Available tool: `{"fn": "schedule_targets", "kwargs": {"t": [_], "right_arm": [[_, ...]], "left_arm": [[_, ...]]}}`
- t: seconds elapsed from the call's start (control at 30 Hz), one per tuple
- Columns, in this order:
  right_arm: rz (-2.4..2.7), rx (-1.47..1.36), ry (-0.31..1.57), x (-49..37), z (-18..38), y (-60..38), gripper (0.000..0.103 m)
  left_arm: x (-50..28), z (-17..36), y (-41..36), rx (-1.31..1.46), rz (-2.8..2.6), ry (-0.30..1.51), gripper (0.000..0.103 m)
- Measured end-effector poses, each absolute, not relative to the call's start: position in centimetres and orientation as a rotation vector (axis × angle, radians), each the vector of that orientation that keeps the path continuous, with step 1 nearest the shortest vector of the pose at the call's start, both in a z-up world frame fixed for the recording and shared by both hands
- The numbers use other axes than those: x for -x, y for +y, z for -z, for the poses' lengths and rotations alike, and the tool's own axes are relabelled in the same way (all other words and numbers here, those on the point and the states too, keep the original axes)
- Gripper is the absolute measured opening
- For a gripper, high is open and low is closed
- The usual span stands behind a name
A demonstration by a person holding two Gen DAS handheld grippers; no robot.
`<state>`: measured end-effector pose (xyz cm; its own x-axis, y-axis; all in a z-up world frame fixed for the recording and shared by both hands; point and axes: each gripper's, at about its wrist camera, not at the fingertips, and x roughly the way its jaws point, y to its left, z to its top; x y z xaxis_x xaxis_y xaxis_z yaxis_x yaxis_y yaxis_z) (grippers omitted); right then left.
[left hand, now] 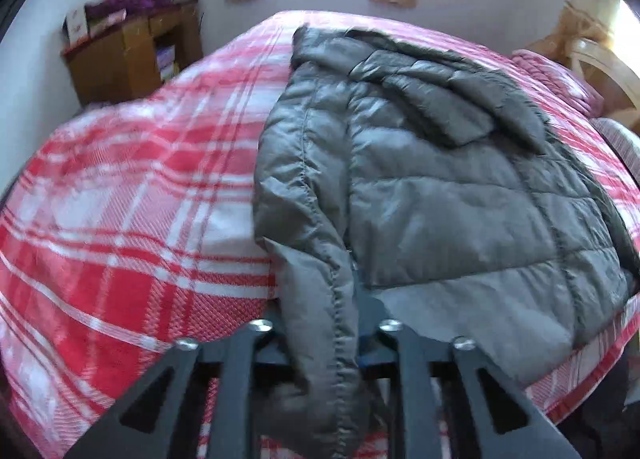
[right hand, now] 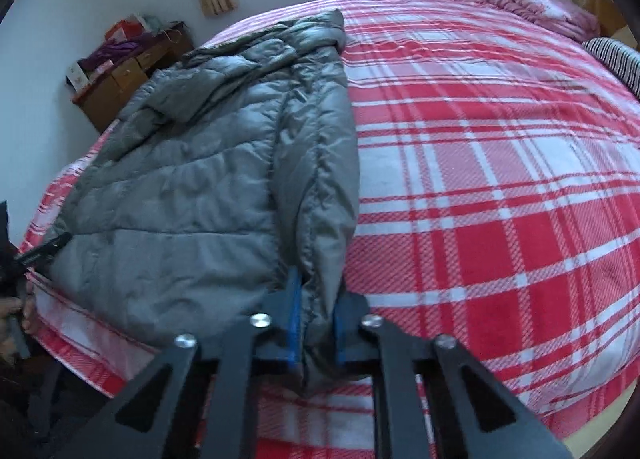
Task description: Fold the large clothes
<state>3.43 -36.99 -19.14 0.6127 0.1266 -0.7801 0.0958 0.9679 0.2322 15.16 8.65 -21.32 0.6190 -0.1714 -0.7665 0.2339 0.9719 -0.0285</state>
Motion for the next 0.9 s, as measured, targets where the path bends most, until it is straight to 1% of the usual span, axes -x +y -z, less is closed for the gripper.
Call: {"fn": "schedule_targets", "kwargs": {"t": [0.1,0.17,0.37,0.5,0.6,0.63,0.8,0.9], "right_arm": [[-0.034,-0.286,0.863,-2.5,17.7,-36.9,0.009],[-0.052,-0.316,0.817,-1.5,15.9,-37.4,0.008],[-0.096,-0.334,0.623,3.4,7.1,-38.3,0.008],[-0.108,-0.336,0.491,5.3,2.0,-38.6,0.008],[-0.117,-0.344,0.426,4.1,-0.2,-38.9,0.008],[-0.114,-0.343,0.418,3.0,-0.5,-38.9,0.008],[-0.060,-0.337,0.418,-7.2,-0.1,-39.5,0.008],[-0.021,-0.374,0.470,-14.0,1.3,-40.3,0.008]], "left_arm": [[-13.6,18.4,8.9,-0.061,0.272,0.805,0.010],[-12.2,15.5,10.0,-0.005,0.318,0.754,0.008],[-8.3,7.1,12.4,0.110,0.427,0.597,0.008],[-8.1,4.2,13.2,0.150,0.450,0.533,0.008],[-11.6,4.0,12.7,0.130,0.436,0.530,0.008],[-14.2,4.3,12.2,0.124,0.423,0.546,0.008],[-25.3,6.4,10.5,0.130,0.393,0.644,0.008],[-31.7,8.5,9.0,0.139,0.364,0.708,0.008]]}}
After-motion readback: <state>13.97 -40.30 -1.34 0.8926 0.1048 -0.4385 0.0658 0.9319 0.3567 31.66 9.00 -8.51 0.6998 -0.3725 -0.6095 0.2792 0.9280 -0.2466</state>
